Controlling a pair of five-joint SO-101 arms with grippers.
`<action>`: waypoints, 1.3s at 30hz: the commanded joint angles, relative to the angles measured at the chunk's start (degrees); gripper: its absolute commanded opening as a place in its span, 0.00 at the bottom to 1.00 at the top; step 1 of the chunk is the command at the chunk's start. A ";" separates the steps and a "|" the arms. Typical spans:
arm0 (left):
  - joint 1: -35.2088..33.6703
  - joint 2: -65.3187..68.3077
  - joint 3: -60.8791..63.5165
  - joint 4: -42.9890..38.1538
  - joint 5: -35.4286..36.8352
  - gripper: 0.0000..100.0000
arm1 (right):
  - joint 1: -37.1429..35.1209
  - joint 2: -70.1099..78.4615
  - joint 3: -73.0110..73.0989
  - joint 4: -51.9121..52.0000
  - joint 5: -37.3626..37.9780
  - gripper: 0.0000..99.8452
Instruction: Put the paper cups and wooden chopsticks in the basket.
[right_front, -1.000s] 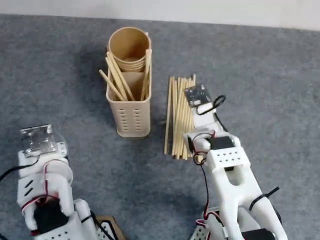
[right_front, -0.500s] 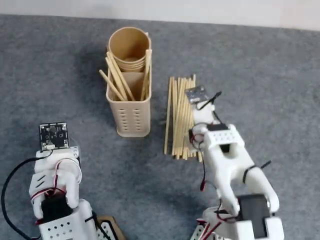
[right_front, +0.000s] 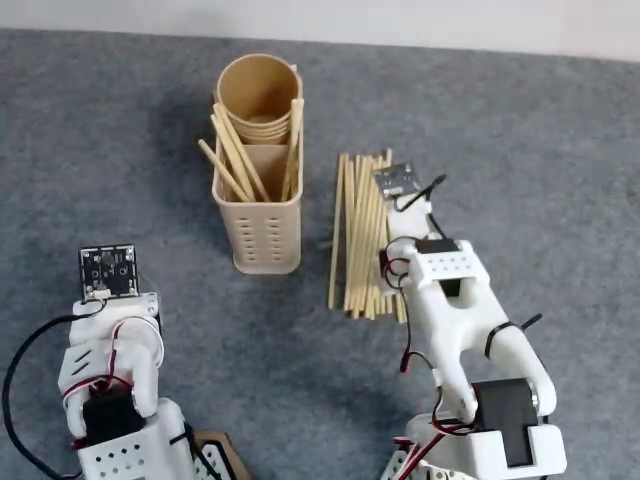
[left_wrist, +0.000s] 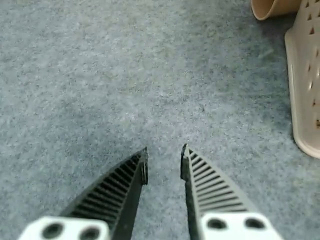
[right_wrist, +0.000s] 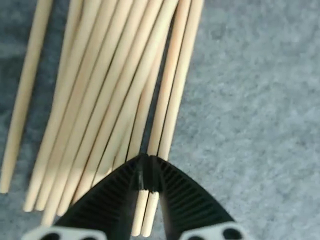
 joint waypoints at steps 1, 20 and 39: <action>0.75 -0.31 -0.31 -1.14 0.26 0.13 | 0.92 -0.48 -0.66 -0.75 0.53 0.00; 0.75 -0.31 -0.31 -1.14 0.26 0.13 | 1.89 0.13 0.04 -0.66 0.62 0.23; 0.84 -0.31 -0.31 -1.14 0.26 0.13 | -1.45 -14.90 10.07 -1.01 -3.43 0.23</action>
